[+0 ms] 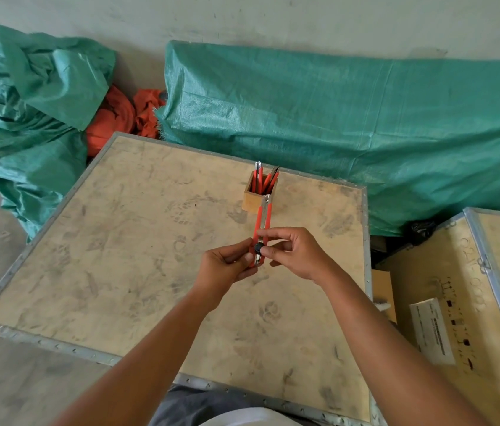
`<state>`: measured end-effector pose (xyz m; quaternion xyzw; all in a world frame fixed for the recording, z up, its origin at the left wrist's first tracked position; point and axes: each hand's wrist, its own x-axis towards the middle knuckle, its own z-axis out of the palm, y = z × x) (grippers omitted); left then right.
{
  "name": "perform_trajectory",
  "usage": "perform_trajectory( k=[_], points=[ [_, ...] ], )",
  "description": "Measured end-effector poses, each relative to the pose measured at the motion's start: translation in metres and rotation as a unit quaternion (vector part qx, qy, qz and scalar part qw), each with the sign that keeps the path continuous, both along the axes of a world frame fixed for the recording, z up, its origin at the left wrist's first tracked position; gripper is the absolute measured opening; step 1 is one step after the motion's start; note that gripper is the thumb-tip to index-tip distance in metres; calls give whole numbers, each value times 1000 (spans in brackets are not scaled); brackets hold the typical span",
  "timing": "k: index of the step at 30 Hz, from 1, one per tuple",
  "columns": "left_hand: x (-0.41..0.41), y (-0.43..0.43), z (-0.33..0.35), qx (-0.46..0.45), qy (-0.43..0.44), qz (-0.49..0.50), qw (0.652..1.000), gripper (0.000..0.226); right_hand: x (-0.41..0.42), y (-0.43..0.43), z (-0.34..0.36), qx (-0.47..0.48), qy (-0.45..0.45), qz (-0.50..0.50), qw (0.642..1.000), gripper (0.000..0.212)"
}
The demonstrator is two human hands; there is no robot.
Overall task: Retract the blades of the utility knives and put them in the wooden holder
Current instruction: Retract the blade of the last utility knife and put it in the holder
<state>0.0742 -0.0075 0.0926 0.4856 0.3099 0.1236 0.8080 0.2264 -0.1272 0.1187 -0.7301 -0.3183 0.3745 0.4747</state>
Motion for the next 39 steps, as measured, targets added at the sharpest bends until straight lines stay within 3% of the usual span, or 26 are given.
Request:
perform_trajectory(
  k=[5, 17, 21, 28, 33, 39],
  points=[
    [-2, 4, 6, 7, 1, -15, 1000, 34, -5, 3, 1, -29, -57, -36, 997, 15],
    [-3, 13, 20, 34, 7, -22, 999, 35, -8, 10, 8, 4, -106, -42, 993, 17],
    [1, 14, 21, 49, 8, -29, 998, 35, -5, 9, 11, 28, -76, -27, 996, 26],
    [12, 13, 25, 67, 7, -56, 996, 34, -2, 7, 9, 19, -115, -97, 988, 19],
    [20, 19, 22, 66, 18, -64, 996, 34, 14, 12, 2, 34, -62, -138, 988, 12],
    [50, 40, 21, 108, 44, -80, 990, 34, 48, 29, 5, 47, -80, -156, 983, 25]
  ],
)
